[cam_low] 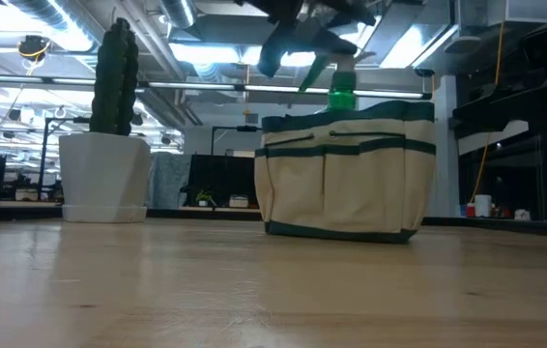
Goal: Pick & Place Garden tools in Gardening bag
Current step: Put the green spray bottle into the gardening bag, then return to Home Position
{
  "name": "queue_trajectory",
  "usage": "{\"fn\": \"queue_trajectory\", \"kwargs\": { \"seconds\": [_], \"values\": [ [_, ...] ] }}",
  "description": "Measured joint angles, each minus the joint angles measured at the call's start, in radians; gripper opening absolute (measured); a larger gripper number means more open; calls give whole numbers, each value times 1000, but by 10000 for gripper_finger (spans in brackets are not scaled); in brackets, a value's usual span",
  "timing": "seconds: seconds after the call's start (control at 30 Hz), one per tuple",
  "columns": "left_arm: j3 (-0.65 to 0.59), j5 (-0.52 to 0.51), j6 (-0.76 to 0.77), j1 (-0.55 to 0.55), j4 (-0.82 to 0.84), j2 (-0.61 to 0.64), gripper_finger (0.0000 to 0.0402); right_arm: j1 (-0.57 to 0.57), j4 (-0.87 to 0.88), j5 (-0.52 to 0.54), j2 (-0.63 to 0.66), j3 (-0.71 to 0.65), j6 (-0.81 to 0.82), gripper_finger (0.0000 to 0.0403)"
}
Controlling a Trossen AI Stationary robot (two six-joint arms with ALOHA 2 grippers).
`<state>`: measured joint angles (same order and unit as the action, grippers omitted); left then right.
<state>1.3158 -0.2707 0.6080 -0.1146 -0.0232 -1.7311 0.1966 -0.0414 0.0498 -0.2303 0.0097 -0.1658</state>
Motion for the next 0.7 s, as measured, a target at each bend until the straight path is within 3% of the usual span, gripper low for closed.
{"fn": "queue_trajectory", "kwargs": {
  "seconds": [0.2, 0.43, 0.57, 0.7],
  "values": [
    [0, 55, 138, 23, 108, 6, 181, 0, 0, 0, 0, 0, 0, 265],
    [0, 249, 367, 43, 290, 5, 182, 0, 0, 0, 0, 0, 0, 265],
    [0, 369, 359, 47, 267, 5, 182, 0, 0, 0, 0, 0, 0, 265],
    [0, 433, 258, 44, 162, 6, 182, 0, 0, 0, 0, 0, 0, 265]
  ]
}}
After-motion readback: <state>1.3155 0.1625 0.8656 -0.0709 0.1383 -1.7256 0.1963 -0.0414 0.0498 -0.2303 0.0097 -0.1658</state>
